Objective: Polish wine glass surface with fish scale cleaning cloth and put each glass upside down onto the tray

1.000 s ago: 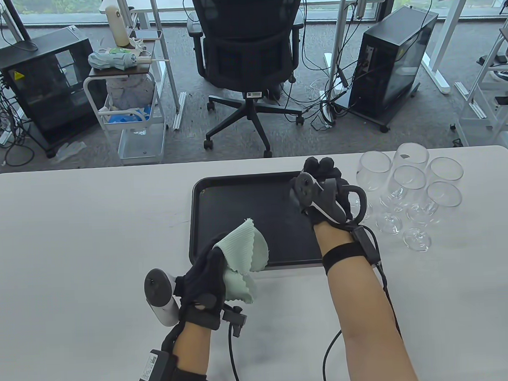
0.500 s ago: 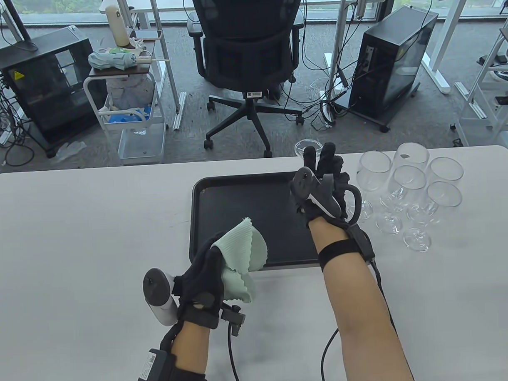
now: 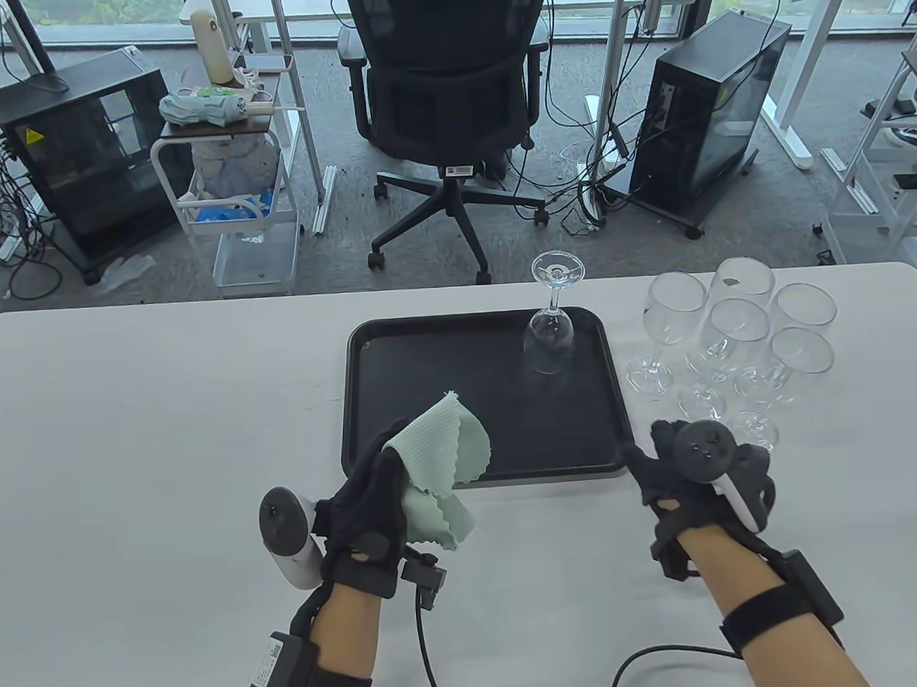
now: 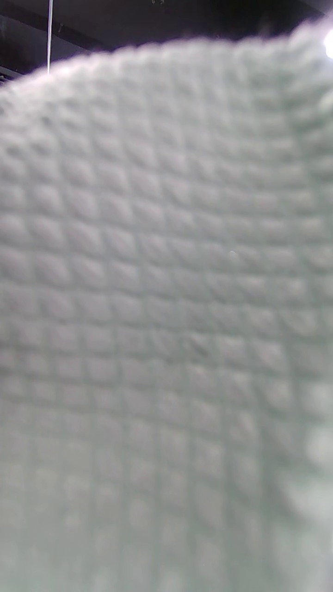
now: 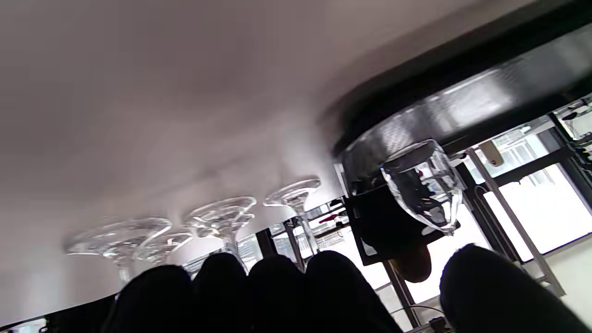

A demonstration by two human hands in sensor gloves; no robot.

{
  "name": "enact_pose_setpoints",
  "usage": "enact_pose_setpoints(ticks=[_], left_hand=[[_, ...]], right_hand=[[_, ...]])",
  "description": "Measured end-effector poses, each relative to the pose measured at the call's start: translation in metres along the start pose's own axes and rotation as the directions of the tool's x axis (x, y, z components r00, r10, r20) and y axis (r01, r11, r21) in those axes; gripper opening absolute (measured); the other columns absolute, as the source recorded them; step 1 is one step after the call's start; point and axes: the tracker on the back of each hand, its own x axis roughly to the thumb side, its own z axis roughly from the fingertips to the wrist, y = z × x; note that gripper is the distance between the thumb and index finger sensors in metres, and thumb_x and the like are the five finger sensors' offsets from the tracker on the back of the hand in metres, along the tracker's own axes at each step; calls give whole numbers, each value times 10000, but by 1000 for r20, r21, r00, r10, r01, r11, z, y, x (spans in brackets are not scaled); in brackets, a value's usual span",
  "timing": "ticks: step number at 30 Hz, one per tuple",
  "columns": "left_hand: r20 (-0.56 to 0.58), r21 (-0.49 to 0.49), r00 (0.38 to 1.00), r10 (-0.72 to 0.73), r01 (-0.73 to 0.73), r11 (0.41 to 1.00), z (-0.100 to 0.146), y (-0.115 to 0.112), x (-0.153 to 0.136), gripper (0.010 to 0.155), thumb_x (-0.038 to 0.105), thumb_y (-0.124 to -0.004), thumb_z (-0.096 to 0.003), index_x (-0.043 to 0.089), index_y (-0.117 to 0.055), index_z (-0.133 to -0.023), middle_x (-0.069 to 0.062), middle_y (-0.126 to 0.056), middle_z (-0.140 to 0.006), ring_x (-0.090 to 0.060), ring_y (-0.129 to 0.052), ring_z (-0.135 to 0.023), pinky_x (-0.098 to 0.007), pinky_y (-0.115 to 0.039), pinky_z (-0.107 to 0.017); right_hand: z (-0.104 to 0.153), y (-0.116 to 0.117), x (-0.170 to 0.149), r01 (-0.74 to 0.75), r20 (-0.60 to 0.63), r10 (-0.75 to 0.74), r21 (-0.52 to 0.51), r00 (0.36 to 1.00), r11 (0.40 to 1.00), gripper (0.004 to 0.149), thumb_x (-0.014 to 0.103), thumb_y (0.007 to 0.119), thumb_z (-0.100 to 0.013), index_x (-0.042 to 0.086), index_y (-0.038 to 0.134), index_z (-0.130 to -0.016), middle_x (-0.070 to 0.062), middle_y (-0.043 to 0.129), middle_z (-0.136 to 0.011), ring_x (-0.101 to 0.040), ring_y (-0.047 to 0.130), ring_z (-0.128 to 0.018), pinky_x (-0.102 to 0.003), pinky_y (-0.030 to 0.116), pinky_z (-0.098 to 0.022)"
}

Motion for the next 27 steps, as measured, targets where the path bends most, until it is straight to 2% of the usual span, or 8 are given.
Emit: enact_pose_setpoints(ticks=[3, 4, 6, 10, 13, 17, 21, 27], left_hand=[[3, 0, 1000, 7, -7, 1000, 0, 0, 0, 546, 586, -608, -578, 273, -691, -1017, -34, -654, -1118, -382, -691, -1004, -617, -771, -620], [4, 0, 1000, 5, -5, 1000, 0, 0, 0, 547, 587, -607, -577, 273, -691, -1017, -32, -653, -1119, -380, -688, -1006, -620, -766, -625], [8, -3, 1000, 1, -1, 1000, 0, -1, 1, 546, 587, -607, -577, 274, -692, -1017, -30, -656, -1119, -378, -685, -1010, -623, -761, -630], [6, -14, 1000, 3, -3, 1000, 0, -4, -1, 547, 584, -608, -577, 268, -694, -1015, -34, -656, -1118, -379, -686, -1011, -631, -756, -635], [-10, -21, 1000, 14, -14, 1000, -1, -5, -3, 548, 584, -607, -578, 265, -693, -1016, -36, -654, -1120, -385, -684, -1011, -633, -758, -634], [-20, -14, 1000, 24, -24, 1000, -1, -3, -5, 548, 582, -607, -579, 263, -696, -1015, -36, -653, -1121, -387, -680, -1014, -637, -753, -637], [-21, -7, 999, 25, -25, 1000, -1, 1, -6, 548, 583, -605, -580, 264, -694, -1017, -34, -651, -1122, -384, -676, -1017, -639, -748, -640], [-16, -8, 1000, 24, -24, 1000, -1, 0, -4, 550, 589, -601, -580, 269, -695, -1016, -33, -653, -1123, -382, -677, -1018, -640, -749, -638]], right_hand=[[-2, -7, -49, 120, -192, -112, 31, 975, 992, 757, 669, 793, -489, 156, 649, -1026, -174, 635, -1082, -477, 657, -916, -593, 656, -626], [-4, -8, -57, 144, -222, -133, 35, 966, 989, 779, 670, 790, -491, 156, 607, -1046, -186, 606, -1091, -483, 639, -921, -599, 644, -629], [-12, -9, -79, 234, -327, -211, 33, 921, 972, 906, 681, 771, -500, 185, 318, -1108, -210, 454, -1131, -501, 516, -962, -633, 565, -655], [-36, -3, -97, 419, -416, -418, -92, 808, 903, 955, 673, 780, -500, 200, 205, -1098, -199, 271, -1148, -498, 338, -1001, -673, 427, -682], [-54, -4, -99, 452, -443, -493, -203, 748, 869, 944, 667, 802, -491, 217, 240, -1102, -192, 260, -1148, -486, 280, -1006, -685, 375, -678], [-72, -6, -99, 487, -482, -548, -259, 683, 834, 907, 648, 834, -479, 251, 314, -1107, -198, 315, -1146, -494, 286, -1001, -693, 358, -671], [-84, -4, -100, 492, -494, -581, -311, 647, 813, 731, 590, 869, -477, 301, 544, -1064, -195, 399, -1139, -489, 285, -1000, -695, 338, -660], [-86, -1, -102, 489, -502, -603, -354, 620, 797, 554, 507, 860, -504, 319, 671, -990, -205, 472, -1116, -490, 312, -991, -665, 312, -662]])
